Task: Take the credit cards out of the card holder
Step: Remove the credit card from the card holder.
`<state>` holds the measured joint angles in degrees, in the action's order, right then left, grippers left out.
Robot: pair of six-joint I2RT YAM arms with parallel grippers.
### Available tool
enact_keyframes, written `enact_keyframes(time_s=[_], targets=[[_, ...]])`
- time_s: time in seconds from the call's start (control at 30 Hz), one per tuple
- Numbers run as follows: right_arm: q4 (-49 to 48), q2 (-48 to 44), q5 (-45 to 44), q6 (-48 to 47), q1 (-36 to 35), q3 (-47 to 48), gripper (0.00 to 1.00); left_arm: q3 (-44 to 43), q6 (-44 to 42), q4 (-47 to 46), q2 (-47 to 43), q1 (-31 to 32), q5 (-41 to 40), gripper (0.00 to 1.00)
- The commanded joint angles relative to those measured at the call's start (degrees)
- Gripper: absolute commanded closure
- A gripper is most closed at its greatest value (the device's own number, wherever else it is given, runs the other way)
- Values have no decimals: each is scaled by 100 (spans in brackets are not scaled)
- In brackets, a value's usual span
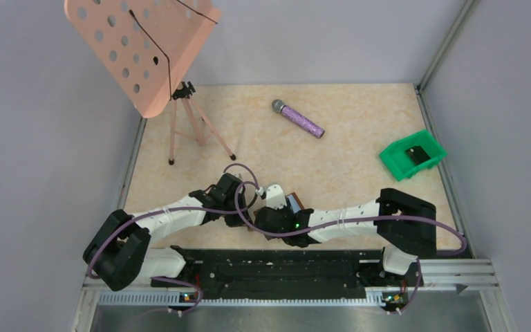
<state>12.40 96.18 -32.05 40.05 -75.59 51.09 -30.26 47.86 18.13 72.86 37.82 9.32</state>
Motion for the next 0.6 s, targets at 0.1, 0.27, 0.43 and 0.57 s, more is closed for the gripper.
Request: enact_keyframes(time_s=[0.1,0.27,0.43,0.57], targets=[[374,171,-325,70,-189,208,47,12,-48,29,-114,-12,-106,94],[419,97,-389,99,-201,231,50,18,-53,33,-110,-12,-115,95],[358,-100,-407,109,-200,167,54,23,-64,43,-101,-11,-132,95],[292,-250,-398,156,-197,89,55,33,-55,31,-82,-10,-132,95]])
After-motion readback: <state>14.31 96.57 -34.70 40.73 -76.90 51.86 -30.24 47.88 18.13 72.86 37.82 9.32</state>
